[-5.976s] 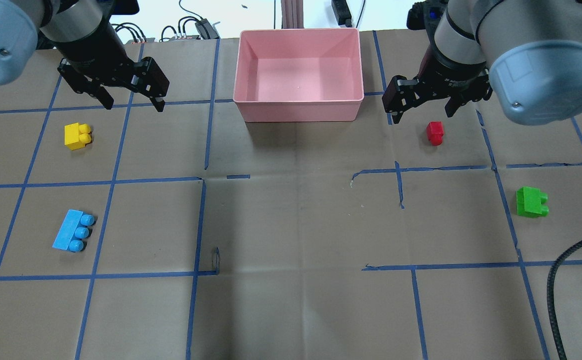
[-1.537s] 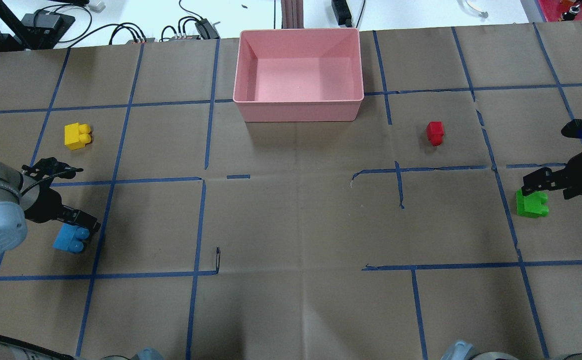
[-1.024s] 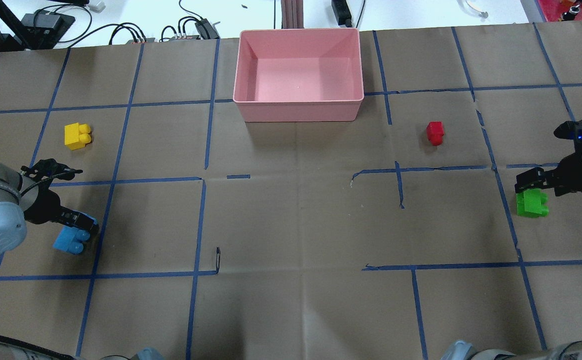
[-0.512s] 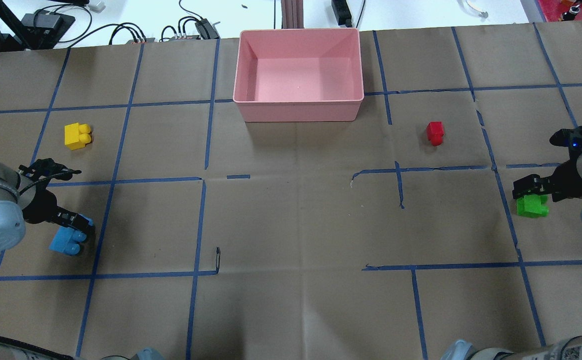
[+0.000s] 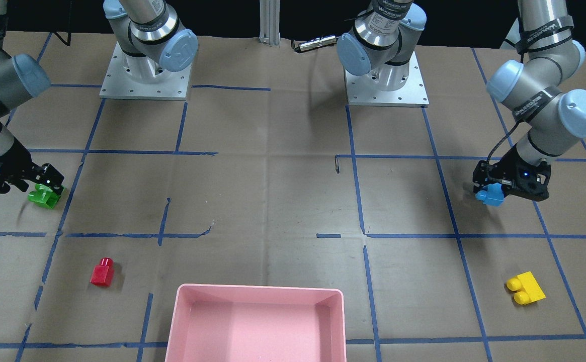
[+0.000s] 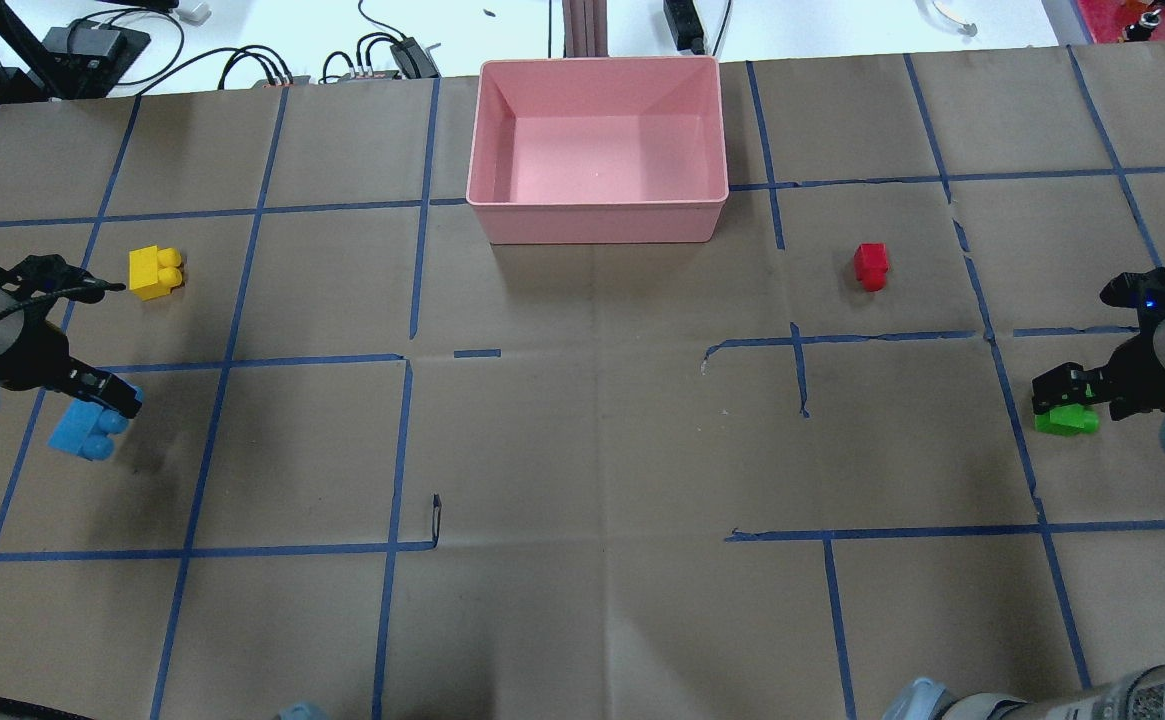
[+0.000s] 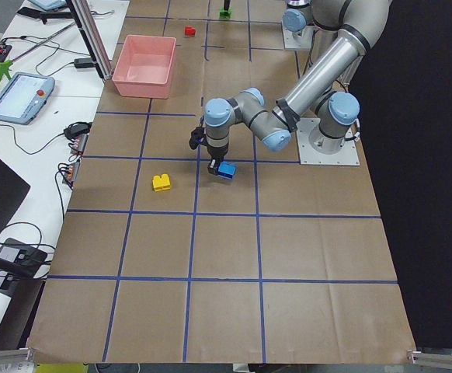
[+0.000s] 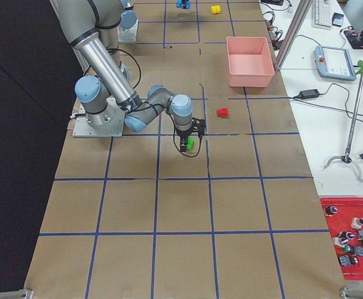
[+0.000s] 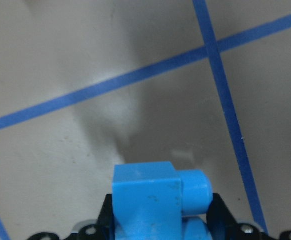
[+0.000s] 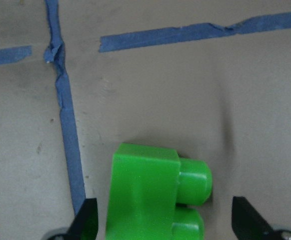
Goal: Put all blocks into box
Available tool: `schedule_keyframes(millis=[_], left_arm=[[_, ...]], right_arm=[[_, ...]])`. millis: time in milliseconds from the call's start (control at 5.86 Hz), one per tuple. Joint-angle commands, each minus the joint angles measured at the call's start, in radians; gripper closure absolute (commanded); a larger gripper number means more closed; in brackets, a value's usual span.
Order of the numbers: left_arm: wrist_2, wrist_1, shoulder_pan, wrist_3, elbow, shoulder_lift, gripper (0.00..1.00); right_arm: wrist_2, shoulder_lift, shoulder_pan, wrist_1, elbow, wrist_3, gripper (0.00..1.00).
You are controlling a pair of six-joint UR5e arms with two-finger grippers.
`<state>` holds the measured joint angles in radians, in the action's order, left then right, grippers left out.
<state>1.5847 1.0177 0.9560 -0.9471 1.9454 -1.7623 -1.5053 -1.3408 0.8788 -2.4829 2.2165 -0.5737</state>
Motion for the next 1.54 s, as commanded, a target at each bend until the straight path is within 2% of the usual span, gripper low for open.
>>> schedule_keyframes(millis=[0, 341, 512, 683, 854, 1024, 1195, 1366], left_arm=[[0.001, 0.343, 0.062, 0.074, -0.33, -0.035, 0.81], [-0.026, 0.386, 0.24, 0.295, -0.49, -0.103, 0.81], [-0.105, 0.387, 0.31, 0.476, -0.57, -0.161, 0.81], [-0.136, 0.387, 0.387, 0.599, -0.686, -0.242, 0.81], [-0.132, 0.401, 0.486, 0.739, -0.852, -0.341, 0.81], [-0.134, 0.416, 0.576, 0.877, -1.008, -0.456, 0.81], [-0.131, 0.417, 0.658, 0.99, -1.13, -0.558, 0.81], [-0.126, 0.407, 0.728, 1.072, -1.164, -0.625, 0.81]], right_arm=[[0.0, 0.003, -0.001, 0.002, -0.003, 0.005, 0.4], [0.02, 0.003, -0.001, 0.008, -0.009, 0.002, 0.73], [0.013, -0.009, 0.0, 0.022, -0.036, -0.003, 0.89], [0.016, -0.012, 0.0, 0.076, -0.11, -0.008, 0.93], [0.022, -0.023, 0.014, 0.15, -0.221, -0.011, 0.94], [0.074, -0.023, 0.032, 0.23, -0.357, -0.07, 0.97], [0.106, -0.017, 0.083, 0.236, -0.48, -0.156, 0.97], [0.106, 0.006, 0.147, 0.237, -0.57, -0.184, 0.97]])
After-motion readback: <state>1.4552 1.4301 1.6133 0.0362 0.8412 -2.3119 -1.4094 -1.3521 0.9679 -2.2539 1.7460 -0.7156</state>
